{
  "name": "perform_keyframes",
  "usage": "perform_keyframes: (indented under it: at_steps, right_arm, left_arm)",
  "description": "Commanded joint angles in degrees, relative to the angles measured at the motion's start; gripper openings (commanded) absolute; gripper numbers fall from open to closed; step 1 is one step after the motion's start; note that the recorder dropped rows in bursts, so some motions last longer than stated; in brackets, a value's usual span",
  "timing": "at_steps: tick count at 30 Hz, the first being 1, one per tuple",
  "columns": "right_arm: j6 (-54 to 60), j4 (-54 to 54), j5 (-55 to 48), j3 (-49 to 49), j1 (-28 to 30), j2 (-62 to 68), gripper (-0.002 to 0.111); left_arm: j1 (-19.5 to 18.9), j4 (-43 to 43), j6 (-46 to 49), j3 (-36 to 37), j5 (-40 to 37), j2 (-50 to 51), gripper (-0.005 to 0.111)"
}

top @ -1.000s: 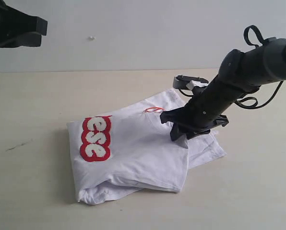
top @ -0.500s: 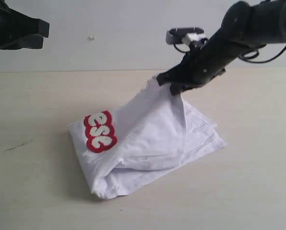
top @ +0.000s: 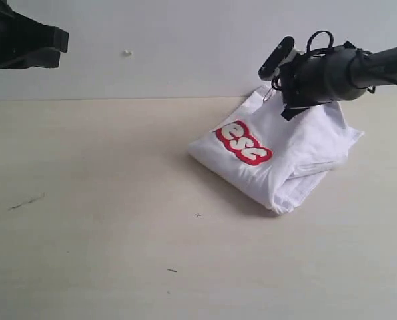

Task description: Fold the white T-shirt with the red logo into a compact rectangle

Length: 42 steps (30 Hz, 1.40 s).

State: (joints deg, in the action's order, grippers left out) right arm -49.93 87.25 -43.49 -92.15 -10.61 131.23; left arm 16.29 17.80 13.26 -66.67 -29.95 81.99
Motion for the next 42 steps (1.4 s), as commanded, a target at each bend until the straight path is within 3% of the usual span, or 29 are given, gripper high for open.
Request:
perform_keyframes:
  at_steps: [1, 7, 14, 17, 22, 30, 37, 42]
  right_arm:
    - [-3.7, 4.9, -4.7, -7.6, 0.9, 4.6, 0.039]
    - [9.0, -10.9, -7.4, -16.9, 1.2, 7.4, 0.039]
    - [42.8, -61.8, -4.3, -19.6, 1.2, 4.7, 0.0]
    - [50.4, -75.0, -9.5, -18.8, 1.2, 4.5, 0.0]
    - [52.2, -83.9, -12.0, -11.8, -0.1, 3.8, 0.0]
    - [58.6, -102.3, -7.8, 2.5, -9.7, -3.5, 0.0]
    - [61.3, -109.9, -3.6, 3.0, -20.9, -2.9, 0.0]
    - [60.8, -110.2, -1.7, 1.9, -22.2, -6.2, 0.009]
  left_arm:
    - [0.3, 0.5, 0.2, 0.0, 0.2, 0.0, 0.0]
    - [0.3, 0.5, 0.2, 0.0, 0.3, 0.0, 0.0]
    - [0.3, 0.7, 0.2, 0.0, -0.2, 0.0, 0.0]
    - [0.3, 0.7, 0.2, 0.0, -0.5, -0.6, 0.0]
    - [0.3, 0.7, 0.2, 0.0, -1.1, -2.7, 0.0]
    - [0.3, 1.9, 0.1, 0.0, -2.6, -6.7, 0.0]
    - [0.3, 2.4, 0.1, 0.0, -5.3, -9.6, 0.0]
    - [0.4, 3.6, 1.3, 0.8, -6.3, -10.3, 0.0]
